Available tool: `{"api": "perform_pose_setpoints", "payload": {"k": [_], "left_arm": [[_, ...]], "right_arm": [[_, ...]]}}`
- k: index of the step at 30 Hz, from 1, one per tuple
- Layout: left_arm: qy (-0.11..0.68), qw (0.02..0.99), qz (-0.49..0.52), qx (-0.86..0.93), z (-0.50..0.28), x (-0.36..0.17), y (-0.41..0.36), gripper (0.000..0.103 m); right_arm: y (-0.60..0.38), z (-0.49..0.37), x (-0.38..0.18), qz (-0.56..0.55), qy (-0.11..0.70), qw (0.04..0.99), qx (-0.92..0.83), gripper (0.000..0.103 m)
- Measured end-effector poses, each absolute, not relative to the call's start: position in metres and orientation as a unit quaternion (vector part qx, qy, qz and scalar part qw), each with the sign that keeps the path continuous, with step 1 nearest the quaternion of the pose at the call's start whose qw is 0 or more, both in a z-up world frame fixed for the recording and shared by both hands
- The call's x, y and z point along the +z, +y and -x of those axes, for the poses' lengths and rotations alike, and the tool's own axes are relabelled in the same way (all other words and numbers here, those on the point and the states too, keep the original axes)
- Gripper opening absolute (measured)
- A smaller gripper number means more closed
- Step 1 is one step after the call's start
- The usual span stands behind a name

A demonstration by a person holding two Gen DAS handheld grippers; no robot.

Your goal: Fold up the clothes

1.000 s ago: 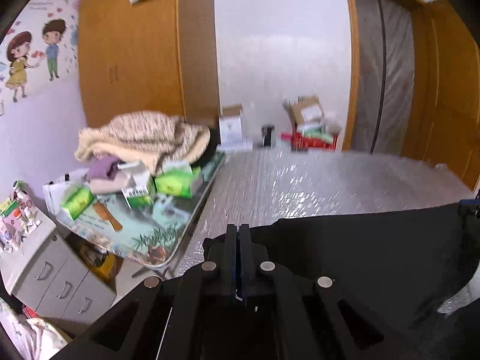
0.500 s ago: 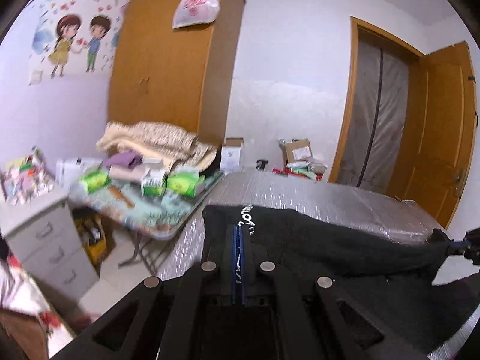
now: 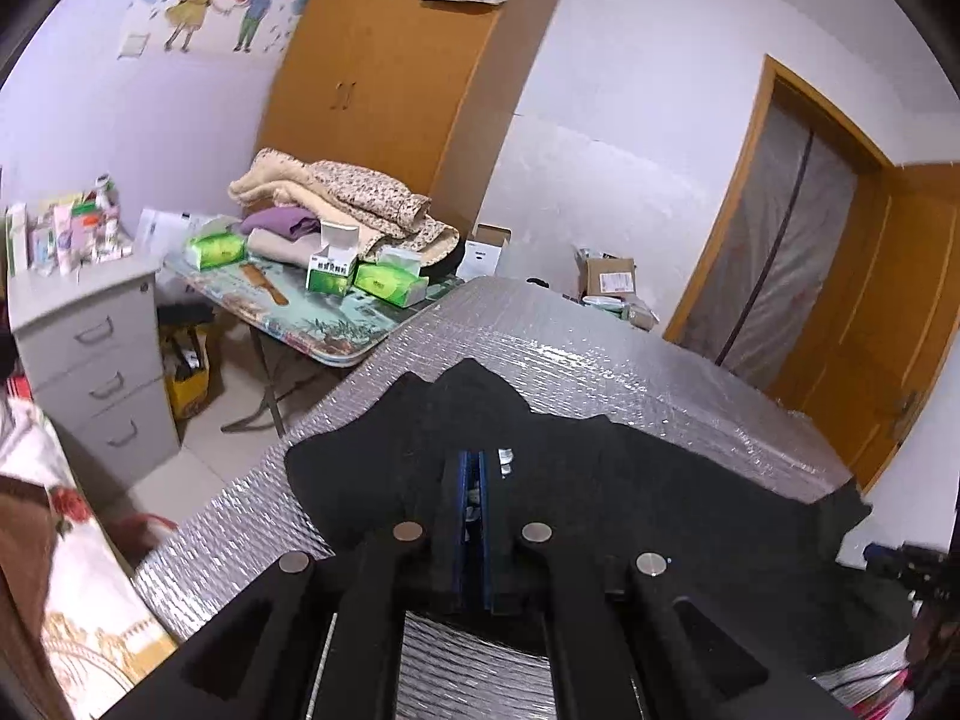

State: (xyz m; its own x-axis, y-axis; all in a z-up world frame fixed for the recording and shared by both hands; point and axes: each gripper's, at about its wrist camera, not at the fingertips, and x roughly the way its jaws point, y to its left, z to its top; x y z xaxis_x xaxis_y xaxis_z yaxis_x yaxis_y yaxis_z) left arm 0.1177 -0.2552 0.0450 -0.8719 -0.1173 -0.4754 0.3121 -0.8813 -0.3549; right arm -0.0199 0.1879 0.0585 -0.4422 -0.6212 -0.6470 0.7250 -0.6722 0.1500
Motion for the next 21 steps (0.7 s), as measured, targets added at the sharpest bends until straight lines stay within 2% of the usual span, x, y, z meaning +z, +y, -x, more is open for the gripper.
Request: {"api": "perform_pose_setpoints", "payload": {"k": [10, 13, 16, 21], "left_arm": [[0.337, 0.079, -0.228, -0.91, -0.125, 0.022, -0.239, 0.019], [0.352, 0.083, -0.227, -0.904, -0.119, 0.019, -0.24, 0.027], [0.367, 0.089, -0.227, -0.898, -0.113, 0.015, -0.244, 0.033], [0.389, 0.094, -0.257, -0.88, -0.098, 0.0, -0.25, 0.034]], "right_arm": [[0.215, 0.021, 0.035, -0.405, -0.09, 0.372, -0.831, 0.028], [0.223, 0.028, 0.023, -0.428, -0.14, 0.354, -0.82, 0.041], [0.227, 0.038, 0.016, -0.44, -0.175, 0.339, -0.813, 0.043], [0.226, 0.051, 0.007, -0.457, -0.208, 0.327, -0.8, 0.043]]}}
